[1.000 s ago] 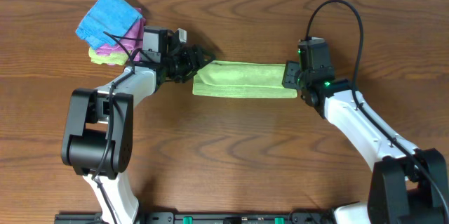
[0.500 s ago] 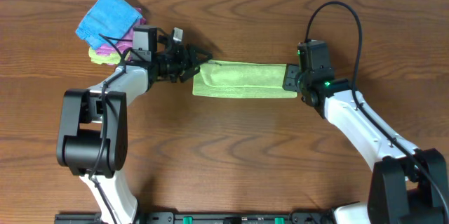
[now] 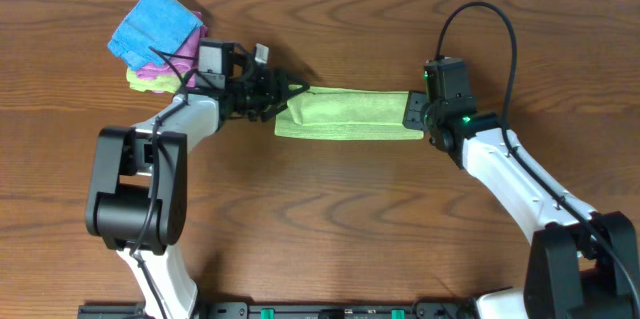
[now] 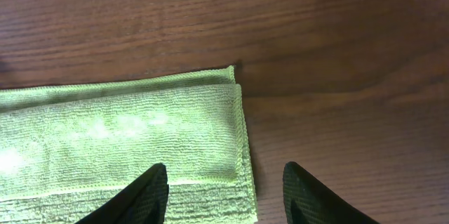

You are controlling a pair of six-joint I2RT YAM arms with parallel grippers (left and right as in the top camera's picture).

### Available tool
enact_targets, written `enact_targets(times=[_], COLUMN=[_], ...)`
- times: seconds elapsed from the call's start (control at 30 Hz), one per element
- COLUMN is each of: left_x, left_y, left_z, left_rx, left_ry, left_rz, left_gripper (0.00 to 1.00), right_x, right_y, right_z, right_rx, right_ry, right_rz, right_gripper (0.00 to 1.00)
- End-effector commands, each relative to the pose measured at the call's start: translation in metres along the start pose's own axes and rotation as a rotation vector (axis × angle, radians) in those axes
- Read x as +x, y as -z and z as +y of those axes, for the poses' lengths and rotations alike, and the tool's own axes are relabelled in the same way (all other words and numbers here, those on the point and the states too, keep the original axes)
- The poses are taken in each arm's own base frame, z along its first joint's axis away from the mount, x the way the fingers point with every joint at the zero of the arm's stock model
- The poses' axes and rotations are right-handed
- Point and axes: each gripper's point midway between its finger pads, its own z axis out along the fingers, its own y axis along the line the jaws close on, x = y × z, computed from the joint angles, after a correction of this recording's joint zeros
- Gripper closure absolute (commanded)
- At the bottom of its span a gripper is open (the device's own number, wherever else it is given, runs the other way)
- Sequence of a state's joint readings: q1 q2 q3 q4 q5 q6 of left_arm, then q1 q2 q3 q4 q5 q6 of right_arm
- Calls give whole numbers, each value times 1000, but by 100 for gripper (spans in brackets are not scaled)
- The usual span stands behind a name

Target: Fold the cloth

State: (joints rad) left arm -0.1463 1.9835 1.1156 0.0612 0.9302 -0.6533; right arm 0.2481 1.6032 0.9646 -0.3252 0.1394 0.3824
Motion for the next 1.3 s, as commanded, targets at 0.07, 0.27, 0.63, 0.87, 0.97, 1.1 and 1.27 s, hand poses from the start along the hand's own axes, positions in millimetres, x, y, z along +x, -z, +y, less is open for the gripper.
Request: enact_targets(times=[0.07, 0.27, 0.63, 0.87, 0.97, 1.1, 1.27], left_x=[-2, 6, -3, -11, -17, -23, -25], left_y=[-6, -6, 29, 50, 63, 74, 73], left_z=[8, 1, -17, -35, -42, -46, -44], left_rx=[-76, -26, 162, 194, 204, 214, 195], left_ry=[-42, -46, 28, -12, -29, -32, -33], left_rz=[-40, 7, 63, 25, -5, -28, -43], left_gripper=[29, 33, 37, 37, 36, 36, 30], right_x=[-4, -3, -2, -2, -2, -2, -2], right_y=[4, 4, 4, 4, 4, 4, 4], right_z=[2, 2, 1, 1, 1, 1, 1], right_rx=[1, 1, 4, 4, 3, 4, 3], right_ry=[-11, -11, -10, -25, -29, -29, -47], right_rz=[-15, -15, -9, -8, -8, -9, -9], right_gripper=[47, 47, 48, 48, 48, 48, 47])
